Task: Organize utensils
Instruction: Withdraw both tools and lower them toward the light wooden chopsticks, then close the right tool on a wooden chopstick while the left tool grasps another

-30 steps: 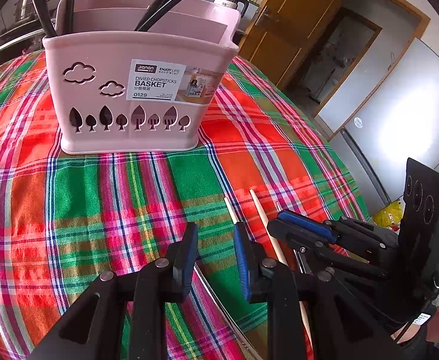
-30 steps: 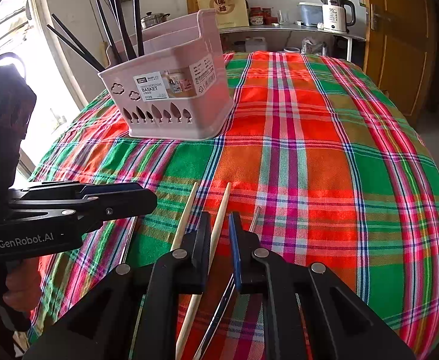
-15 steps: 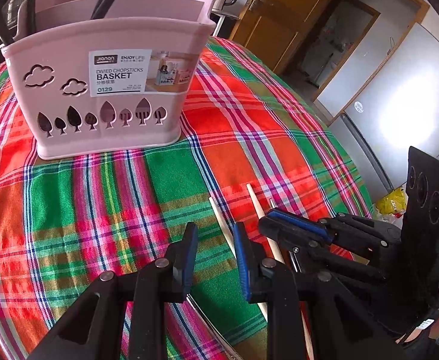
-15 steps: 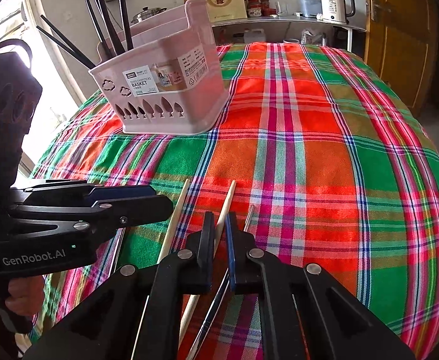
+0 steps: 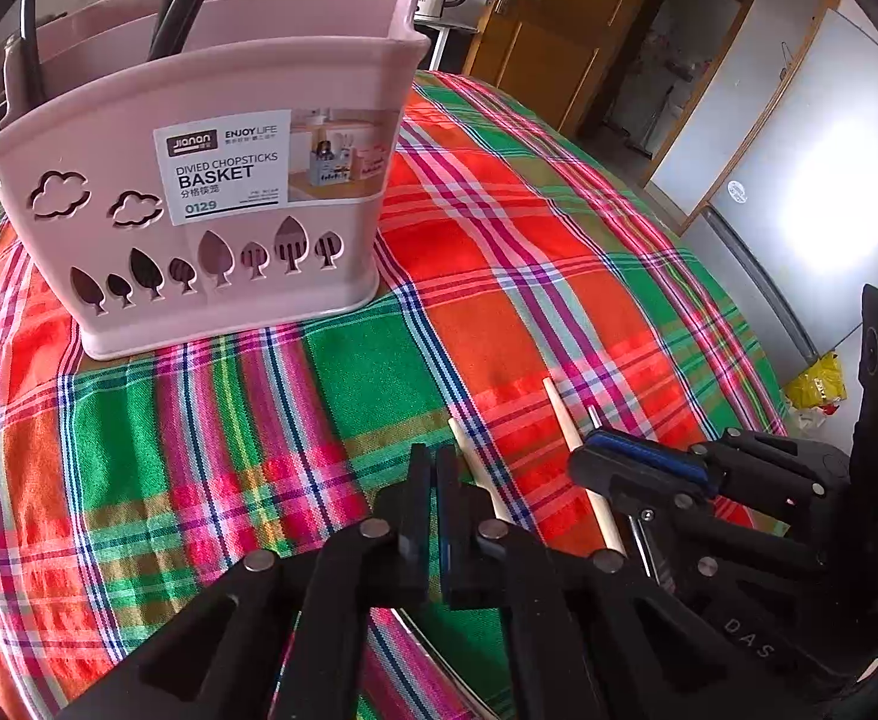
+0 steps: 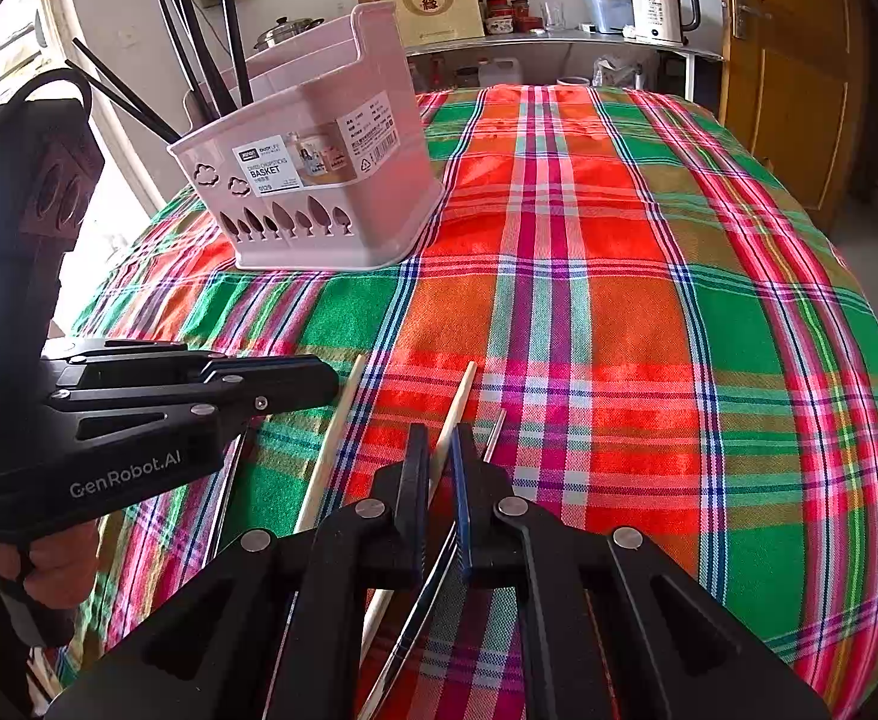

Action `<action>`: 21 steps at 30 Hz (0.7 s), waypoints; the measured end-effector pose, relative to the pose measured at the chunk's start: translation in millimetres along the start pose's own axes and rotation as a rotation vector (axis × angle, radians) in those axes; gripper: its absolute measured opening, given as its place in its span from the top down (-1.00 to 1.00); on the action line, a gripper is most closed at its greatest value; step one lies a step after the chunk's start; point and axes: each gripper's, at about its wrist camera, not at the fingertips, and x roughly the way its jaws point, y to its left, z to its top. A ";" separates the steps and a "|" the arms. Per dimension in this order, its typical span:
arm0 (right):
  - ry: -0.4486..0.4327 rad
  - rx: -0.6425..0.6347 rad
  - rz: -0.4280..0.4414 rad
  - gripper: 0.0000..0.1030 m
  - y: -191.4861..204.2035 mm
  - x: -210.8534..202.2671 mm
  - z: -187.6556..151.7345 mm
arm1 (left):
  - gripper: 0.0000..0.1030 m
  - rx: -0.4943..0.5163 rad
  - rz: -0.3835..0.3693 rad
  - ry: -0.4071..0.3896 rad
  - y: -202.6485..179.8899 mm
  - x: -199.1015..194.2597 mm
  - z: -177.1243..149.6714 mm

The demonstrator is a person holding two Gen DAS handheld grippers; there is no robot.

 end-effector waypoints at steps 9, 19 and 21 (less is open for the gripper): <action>0.015 0.020 0.004 0.86 -2.8 2.3 4.2 | 0.98 -0.050 -0.038 0.008 18.8 -10.0 -1.9; 0.065 0.036 -0.048 0.86 -2.5 14.1 24.8 | 0.98 -0.089 -0.044 0.000 33.5 -20.7 -5.9; 0.074 0.037 -0.055 0.85 -2.9 16.7 30.0 | 0.97 -0.095 -0.052 -0.001 34.7 -22.7 -6.4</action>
